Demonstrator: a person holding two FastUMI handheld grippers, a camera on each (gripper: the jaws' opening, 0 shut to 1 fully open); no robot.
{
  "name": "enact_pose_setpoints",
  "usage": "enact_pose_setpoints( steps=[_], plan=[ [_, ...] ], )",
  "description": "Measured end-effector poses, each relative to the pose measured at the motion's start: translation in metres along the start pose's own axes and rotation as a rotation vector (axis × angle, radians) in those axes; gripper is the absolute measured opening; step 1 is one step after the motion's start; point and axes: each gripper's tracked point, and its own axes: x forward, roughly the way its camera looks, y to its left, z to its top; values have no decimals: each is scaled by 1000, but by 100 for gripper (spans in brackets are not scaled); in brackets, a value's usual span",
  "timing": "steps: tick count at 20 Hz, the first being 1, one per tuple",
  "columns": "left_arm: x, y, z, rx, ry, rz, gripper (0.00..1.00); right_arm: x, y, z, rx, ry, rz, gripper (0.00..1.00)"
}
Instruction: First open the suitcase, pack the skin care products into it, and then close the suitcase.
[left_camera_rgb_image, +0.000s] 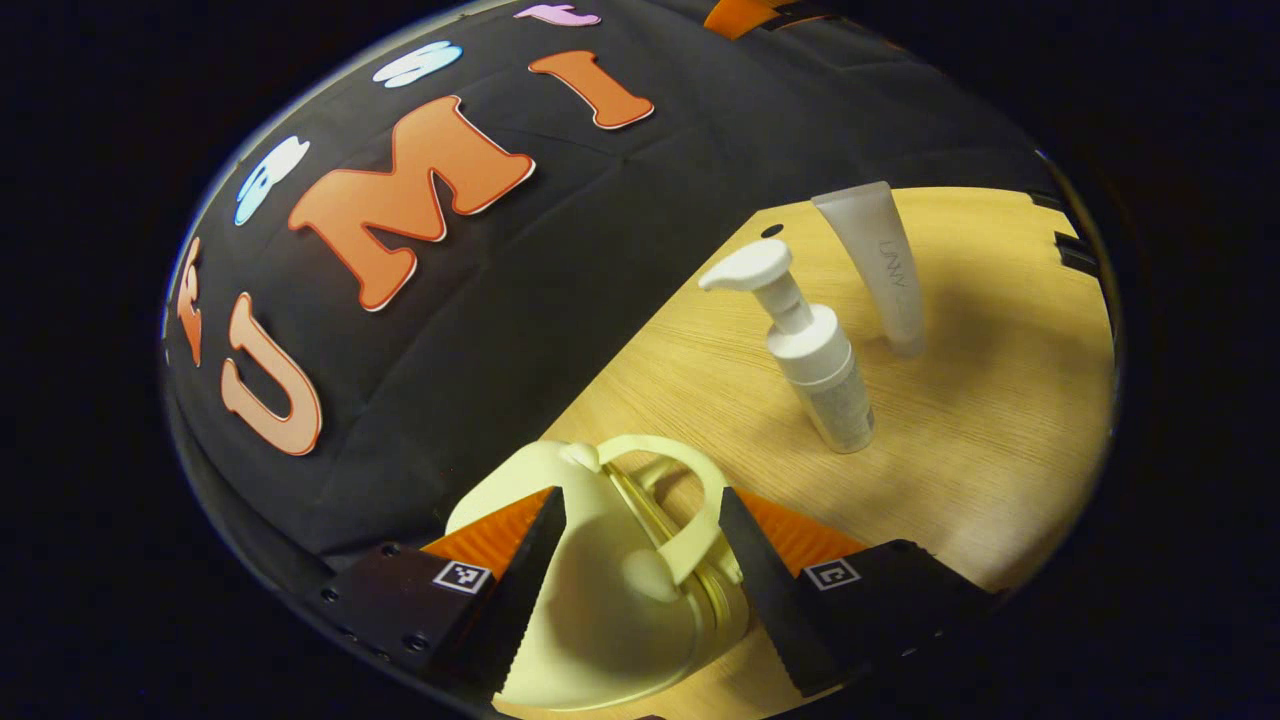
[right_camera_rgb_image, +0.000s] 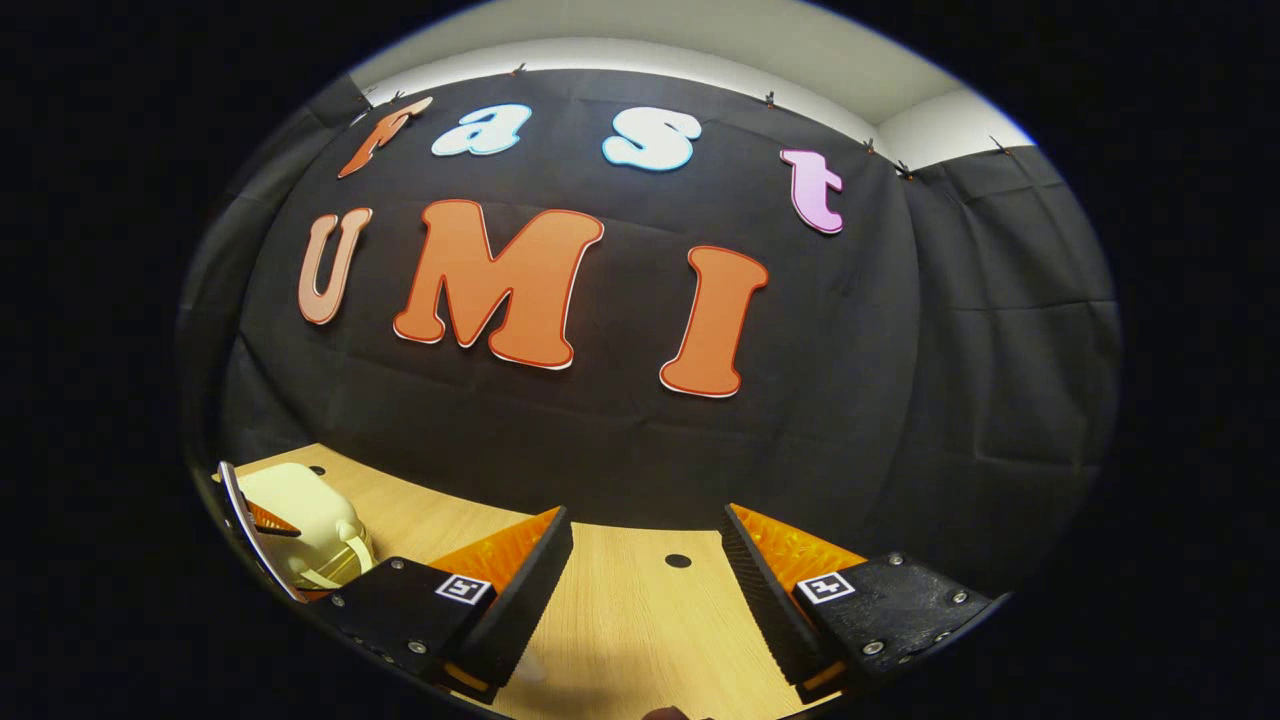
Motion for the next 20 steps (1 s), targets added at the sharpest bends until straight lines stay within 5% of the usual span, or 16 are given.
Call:
enact_pose_setpoints(
  steps=[4,8,9,12,15,20],
  plan=[
    [10,-14,-8,142,48,7,92,-1,-1,-7,12,13,-2,95],
    [20,-25,-9,313,79,49,52,-1,3,-10,32,19,3,95],
    [30,-23,-13,362,86,71,30,-1,5,-10,33,19,8,95],
    [29,-17,-7,367,93,93,8,-5,12,-11,19,20,23,95],
    [23,-19,-2,236,86,46,8,-8,19,-13,17,27,42,95],
    [7,5,17,52,24,90,7,-5,33,-15,15,36,74,95]
  ],
)
